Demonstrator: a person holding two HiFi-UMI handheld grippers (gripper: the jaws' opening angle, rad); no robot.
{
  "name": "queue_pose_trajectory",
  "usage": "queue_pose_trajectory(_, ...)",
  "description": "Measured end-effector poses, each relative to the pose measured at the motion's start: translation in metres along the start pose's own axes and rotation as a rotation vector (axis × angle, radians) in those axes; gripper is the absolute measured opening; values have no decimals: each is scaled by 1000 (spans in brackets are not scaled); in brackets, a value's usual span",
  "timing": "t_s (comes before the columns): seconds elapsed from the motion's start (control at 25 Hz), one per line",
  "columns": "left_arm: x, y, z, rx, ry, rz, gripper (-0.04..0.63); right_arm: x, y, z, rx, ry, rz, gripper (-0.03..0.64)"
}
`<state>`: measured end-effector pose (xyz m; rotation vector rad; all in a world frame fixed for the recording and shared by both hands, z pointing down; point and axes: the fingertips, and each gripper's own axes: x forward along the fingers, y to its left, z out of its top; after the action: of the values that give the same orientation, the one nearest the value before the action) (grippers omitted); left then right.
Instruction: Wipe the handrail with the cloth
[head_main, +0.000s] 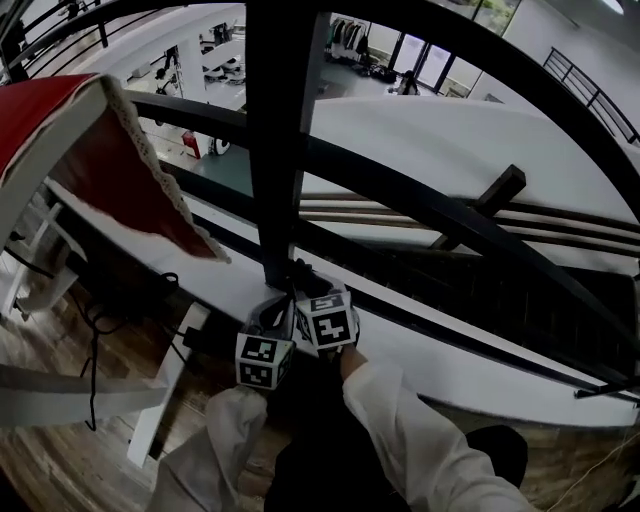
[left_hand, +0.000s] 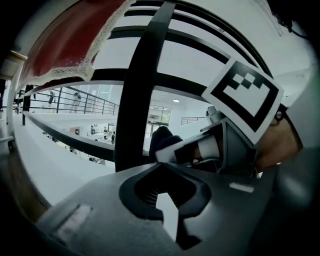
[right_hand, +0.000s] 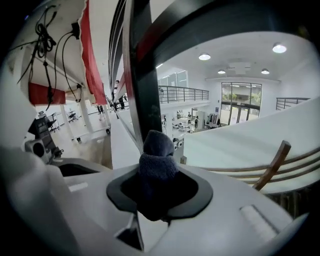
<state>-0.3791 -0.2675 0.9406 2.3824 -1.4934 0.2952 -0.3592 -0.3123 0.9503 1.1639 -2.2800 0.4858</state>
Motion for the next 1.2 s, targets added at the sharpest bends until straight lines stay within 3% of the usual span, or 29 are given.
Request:
queue_pose_trajectory(0.12, -4, -10, -1, 8, -15, -15, -3, -9, 3, -6, -40, 2, 36, 107)
queue_pose_trajectory(0.28, 3, -21, 5, 34, -24, -51, -3, -23, -7, -14, -13, -3, 49, 109)
queue_pose_trajectory(0.44, 19, -37, 13, 1, -26, -68, -3, -46, -28, -29, -14, -14, 38, 109)
queue_pose_trajectory(0.64, 31, -74, 11, 58, 5, -114, -3, -78, -55, -49, -5, -23, 35, 107)
queue_pose_trajectory(0.96, 44, -136, 4, 33, 17, -187, -3, -113, -85, -76, -54, -26, 12, 107)
queue_pose_trajectory(1.2, 51, -151, 5, 61, 4, -178, -5, -123, -95, -81, 17, -57, 27, 103)
